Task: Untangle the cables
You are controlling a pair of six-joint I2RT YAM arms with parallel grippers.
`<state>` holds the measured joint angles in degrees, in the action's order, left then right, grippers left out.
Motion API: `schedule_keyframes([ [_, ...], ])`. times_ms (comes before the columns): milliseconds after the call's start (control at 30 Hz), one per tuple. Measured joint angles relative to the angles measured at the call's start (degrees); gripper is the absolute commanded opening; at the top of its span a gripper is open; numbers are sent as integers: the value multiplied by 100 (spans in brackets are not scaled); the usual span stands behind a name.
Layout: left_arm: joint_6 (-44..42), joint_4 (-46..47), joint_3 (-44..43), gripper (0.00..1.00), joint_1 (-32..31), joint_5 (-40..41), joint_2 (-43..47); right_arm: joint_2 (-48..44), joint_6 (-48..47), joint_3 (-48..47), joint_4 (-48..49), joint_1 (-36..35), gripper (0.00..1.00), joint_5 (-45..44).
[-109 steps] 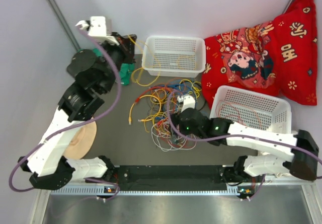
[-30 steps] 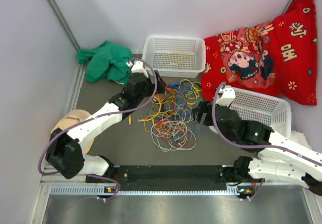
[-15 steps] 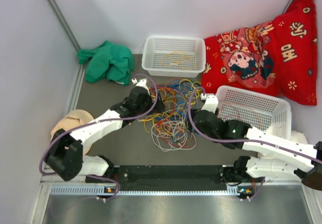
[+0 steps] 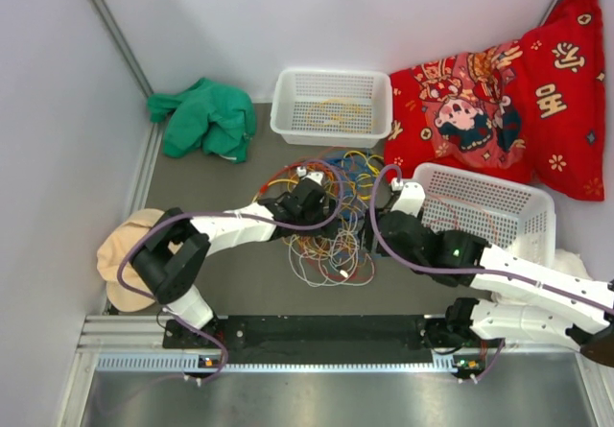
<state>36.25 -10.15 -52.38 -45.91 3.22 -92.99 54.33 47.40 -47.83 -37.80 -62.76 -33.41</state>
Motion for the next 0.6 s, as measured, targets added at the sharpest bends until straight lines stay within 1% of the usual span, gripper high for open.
schedule_keyframes([
  [33, -13, -26, -76, 80, 0, 48, -81, -39, 20, 0, -13, 0, 77, -15],
  [133, -28, -61, -164, 54, 0, 105, -212, -101, 28, -7, -94, 0, 77, -74],
  [167, -22, -79, -162, 40, 0, 107, -254, -103, 31, -7, -107, 0, 77, -92],
  [267, -31, -125, -109, 23, 0, 120, -402, -103, 35, -7, -127, 0, 77, -116],
  [333, -37, -118, -81, 3, 13, 120, -404, -103, 37, -7, -127, 0, 77, -129],
  [367, -33, -107, -59, 0, 17, 118, -404, -103, 37, -7, -125, 0, 77, -136],
  [500, -2, -52, -20, 0, 15, 142, -376, -103, 39, -7, -125, 0, 77, -142],
  [600, -22, -175, 133, 0, 15, 232, -140, -122, 42, -7, -125, 0, 77, -142],
])
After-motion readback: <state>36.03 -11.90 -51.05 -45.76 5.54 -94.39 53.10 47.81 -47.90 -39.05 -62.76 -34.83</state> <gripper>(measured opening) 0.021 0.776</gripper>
